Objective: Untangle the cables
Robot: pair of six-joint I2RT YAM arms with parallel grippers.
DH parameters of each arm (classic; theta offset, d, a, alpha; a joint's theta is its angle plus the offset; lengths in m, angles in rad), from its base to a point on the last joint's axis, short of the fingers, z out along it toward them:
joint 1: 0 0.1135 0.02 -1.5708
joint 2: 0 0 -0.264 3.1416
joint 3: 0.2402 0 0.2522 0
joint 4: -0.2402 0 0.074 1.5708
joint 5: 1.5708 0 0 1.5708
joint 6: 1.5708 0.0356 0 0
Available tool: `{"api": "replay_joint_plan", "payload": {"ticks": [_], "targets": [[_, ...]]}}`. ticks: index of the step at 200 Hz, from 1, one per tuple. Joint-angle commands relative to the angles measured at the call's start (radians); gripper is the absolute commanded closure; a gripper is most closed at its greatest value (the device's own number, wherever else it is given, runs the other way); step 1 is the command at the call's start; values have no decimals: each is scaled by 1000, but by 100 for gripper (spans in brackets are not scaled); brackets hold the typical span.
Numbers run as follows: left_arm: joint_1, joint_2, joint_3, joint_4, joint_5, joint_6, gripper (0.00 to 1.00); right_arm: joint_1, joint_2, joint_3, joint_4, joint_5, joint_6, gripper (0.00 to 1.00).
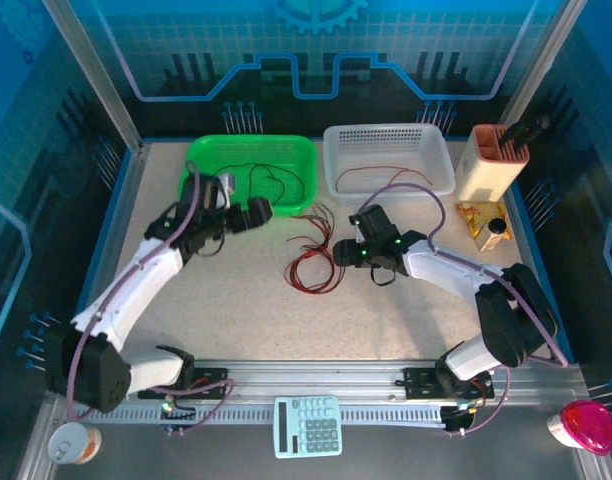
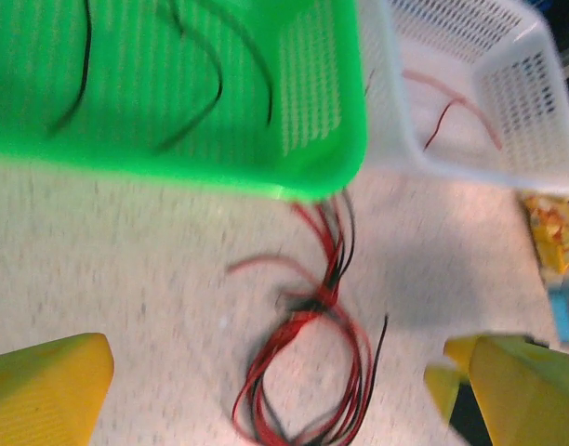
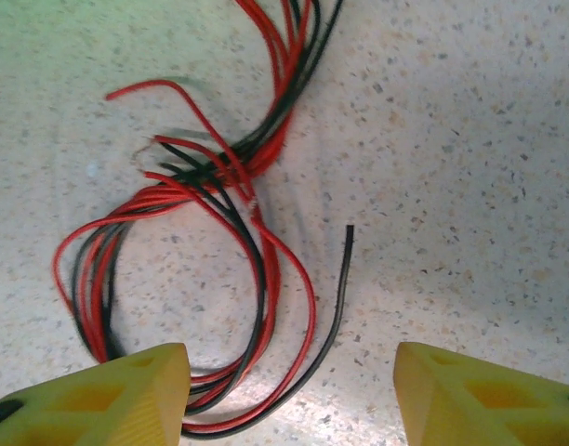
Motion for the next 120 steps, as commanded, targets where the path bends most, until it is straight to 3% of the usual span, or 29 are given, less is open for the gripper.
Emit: {"api": "replay_joint_plan", "payload": {"ticks": [1,35,120], "targets": [[-51,-96,-118,44,0,-46,1,-11,43,14,21,11,16,42],[-146,-95,-196,4,-95,-26,1,-4,75,20,46,0,32,48],[-175,121,-146,66,-141,-111,1,59,155,115,53,11,-43,52]]}}
